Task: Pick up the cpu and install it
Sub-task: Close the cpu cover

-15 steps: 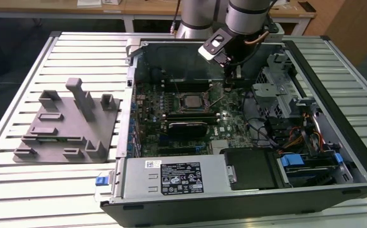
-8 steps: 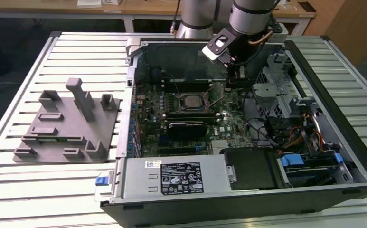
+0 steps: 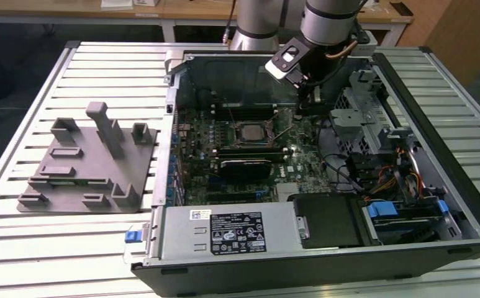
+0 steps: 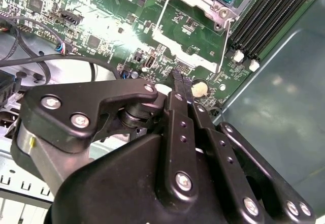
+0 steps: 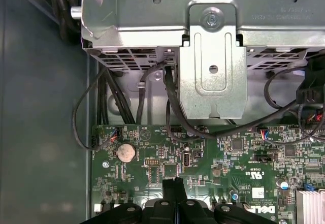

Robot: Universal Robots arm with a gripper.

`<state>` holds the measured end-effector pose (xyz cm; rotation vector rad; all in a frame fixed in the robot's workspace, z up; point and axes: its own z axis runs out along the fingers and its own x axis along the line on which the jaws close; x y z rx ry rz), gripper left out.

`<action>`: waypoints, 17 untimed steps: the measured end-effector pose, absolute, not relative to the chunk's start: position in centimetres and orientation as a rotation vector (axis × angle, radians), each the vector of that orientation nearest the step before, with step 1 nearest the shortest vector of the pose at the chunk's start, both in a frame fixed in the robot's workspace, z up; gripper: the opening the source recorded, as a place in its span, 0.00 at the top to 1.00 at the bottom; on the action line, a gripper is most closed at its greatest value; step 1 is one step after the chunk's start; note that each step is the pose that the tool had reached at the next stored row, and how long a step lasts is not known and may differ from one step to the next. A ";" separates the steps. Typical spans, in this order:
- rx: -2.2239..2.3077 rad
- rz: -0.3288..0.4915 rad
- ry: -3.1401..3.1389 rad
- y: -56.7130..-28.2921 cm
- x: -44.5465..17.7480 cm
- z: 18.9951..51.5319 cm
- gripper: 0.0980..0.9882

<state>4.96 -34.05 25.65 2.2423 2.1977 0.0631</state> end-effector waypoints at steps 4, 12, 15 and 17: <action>2.242 0.063 2.198 -34.0 5.0 25.6 0.99; 2.242 0.063 2.198 -34.0 5.1 25.2 0.99; 2.242 0.063 2.198 -34.0 5.1 24.9 0.99; 2.242 0.063 2.198 -34.0 5.1 24.8 0.99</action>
